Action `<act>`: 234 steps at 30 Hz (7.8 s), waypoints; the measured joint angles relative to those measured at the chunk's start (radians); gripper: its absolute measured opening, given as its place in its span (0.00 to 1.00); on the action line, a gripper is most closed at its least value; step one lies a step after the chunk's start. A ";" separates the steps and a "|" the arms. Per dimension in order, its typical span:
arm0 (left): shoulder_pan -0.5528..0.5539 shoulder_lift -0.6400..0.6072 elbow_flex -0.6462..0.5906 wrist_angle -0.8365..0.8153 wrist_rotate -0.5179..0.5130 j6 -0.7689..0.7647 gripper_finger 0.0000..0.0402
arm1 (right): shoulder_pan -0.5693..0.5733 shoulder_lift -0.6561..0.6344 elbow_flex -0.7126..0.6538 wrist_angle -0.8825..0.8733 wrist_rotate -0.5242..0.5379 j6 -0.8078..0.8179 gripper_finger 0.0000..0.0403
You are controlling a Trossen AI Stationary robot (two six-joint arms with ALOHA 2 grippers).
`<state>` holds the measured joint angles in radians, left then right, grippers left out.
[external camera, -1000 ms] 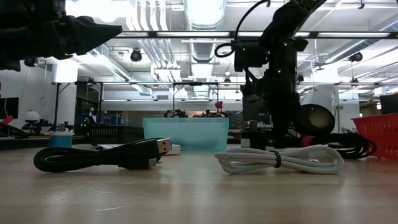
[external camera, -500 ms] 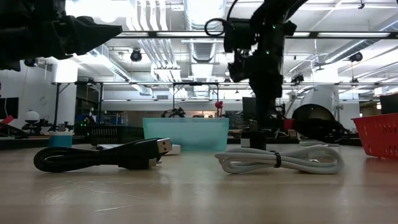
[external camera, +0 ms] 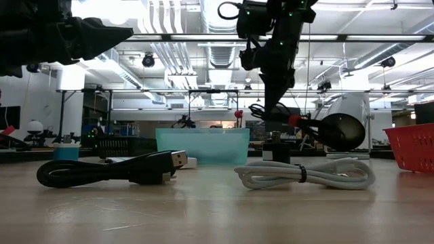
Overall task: Pick and place items into bin
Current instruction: Put the top black charger cable into the green bin
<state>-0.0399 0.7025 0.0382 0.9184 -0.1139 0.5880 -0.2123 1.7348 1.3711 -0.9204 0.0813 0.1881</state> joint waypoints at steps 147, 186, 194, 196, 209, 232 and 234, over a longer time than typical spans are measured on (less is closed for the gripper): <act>0.000 0.000 0.000 0.015 0.000 0.000 0.29 | -0.101 0.000 -0.008 0.735 0.400 -0.347 0.02; 0.000 0.000 0.000 0.016 0.000 0.000 0.29 | -0.286 0.301 0.510 0.215 -0.243 -0.213 0.02; 0.000 0.000 0.000 0.016 0.000 0.000 0.29 | -0.285 0.528 0.843 -0.041 -0.247 -0.267 0.02; 0.000 0.000 0.000 0.016 0.000 0.000 0.29 | -0.285 0.570 0.904 -0.076 -0.248 -0.291 0.02; 0.000 0.000 0.000 0.016 0.000 0.000 0.29 | -0.294 0.654 0.979 -0.119 -0.263 -0.334 0.02; 0.000 0.000 0.000 0.016 0.000 0.000 0.29 | -0.296 0.654 0.836 -0.014 -0.267 -0.345 0.02; 0.000 0.000 0.000 0.016 0.000 0.000 0.29 | -0.296 0.654 0.826 0.006 -0.267 -0.345 0.02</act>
<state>-0.0397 0.7026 0.0380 0.9344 -0.1136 0.5880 -0.5087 2.3890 2.1973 -0.9147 -0.1856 -0.1570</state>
